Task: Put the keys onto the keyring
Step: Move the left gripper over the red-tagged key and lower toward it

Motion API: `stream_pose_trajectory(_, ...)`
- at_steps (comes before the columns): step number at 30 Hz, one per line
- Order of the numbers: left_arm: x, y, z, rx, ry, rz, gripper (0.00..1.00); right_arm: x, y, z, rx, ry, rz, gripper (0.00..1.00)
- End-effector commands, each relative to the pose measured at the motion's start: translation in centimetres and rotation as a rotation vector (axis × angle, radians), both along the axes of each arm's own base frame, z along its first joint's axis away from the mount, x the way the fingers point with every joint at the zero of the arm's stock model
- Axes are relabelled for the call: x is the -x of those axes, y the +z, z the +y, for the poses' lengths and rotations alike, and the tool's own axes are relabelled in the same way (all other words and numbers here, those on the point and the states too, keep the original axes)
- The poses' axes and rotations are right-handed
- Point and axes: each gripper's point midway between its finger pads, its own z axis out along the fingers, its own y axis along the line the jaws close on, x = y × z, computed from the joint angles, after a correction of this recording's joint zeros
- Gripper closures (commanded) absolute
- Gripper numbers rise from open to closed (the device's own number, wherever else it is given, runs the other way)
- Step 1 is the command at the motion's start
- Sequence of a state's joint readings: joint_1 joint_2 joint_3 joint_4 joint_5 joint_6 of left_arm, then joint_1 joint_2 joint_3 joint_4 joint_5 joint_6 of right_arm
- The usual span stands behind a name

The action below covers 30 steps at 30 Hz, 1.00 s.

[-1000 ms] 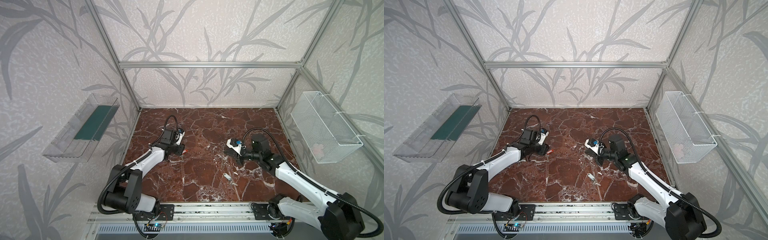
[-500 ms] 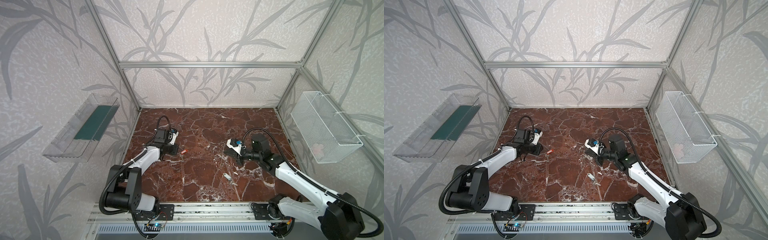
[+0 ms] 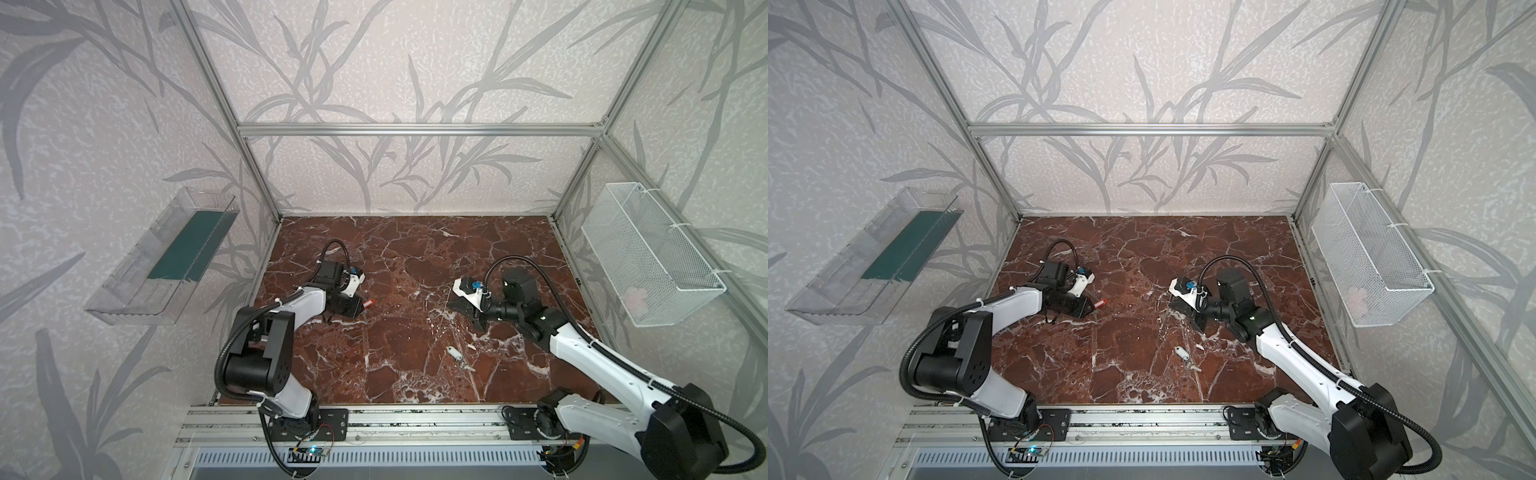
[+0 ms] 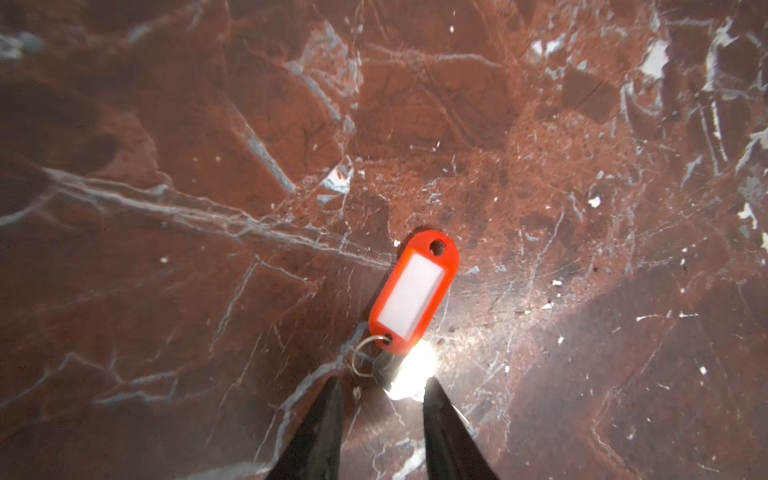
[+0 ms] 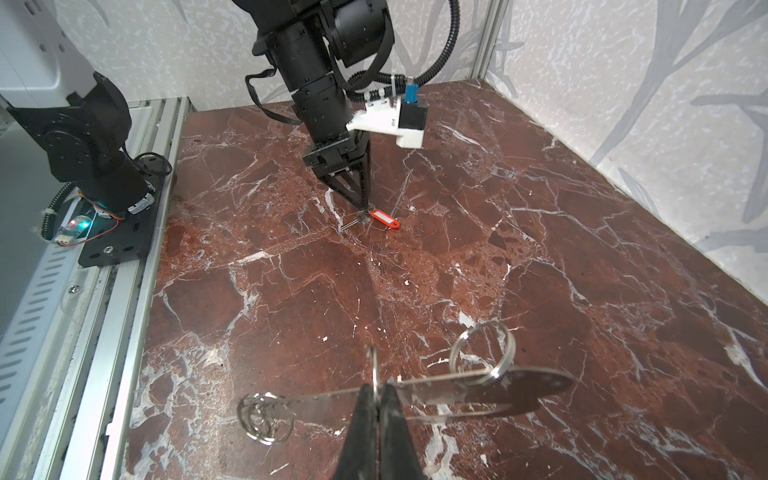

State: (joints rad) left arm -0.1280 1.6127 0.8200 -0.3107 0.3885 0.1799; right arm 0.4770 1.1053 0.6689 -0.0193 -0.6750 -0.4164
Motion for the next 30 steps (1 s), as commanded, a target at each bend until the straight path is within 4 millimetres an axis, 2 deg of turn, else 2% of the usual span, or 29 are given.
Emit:
stream_pose_trajectory(1,0.0,0.3,-0.4,0.028,-0.016,0.031,0.65,0.0,1.2,0.5,-0.029,0.024,-0.031,1.00)
stream_pose_trajectory(4,0.1,0.8,-1.4,0.072,-0.031,0.016,0.64,0.0,1.0,0.5,-0.026,0.024,-0.029,1.00)
stream_pose_trajectory(9,1.4,0.6,-2.1,0.074,-0.056,0.072,0.59,-0.1,0.7,0.6,-0.023,0.027,-0.021,1.00)
stream_pose_trajectory(14,1.9,0.0,-2.0,0.047,-0.036,0.143,0.55,-0.2,0.5,0.7,-0.019,0.030,-0.021,1.00)
stream_pose_trajectory(21,2.9,-0.4,-4.1,-0.022,-0.142,0.192,0.52,-0.3,0.1,0.8,-0.017,0.034,-0.014,1.00)
stream_pose_trajectory(26,2.7,-1.2,-4.1,-0.051,-0.119,0.254,0.51,-0.3,0.1,0.7,-0.013,0.032,-0.019,1.00)
stream_pose_trajectory(30,3.3,-0.8,-5.8,-0.056,-0.195,0.265,0.50,-0.3,-0.1,0.7,-0.011,0.031,-0.019,1.00)
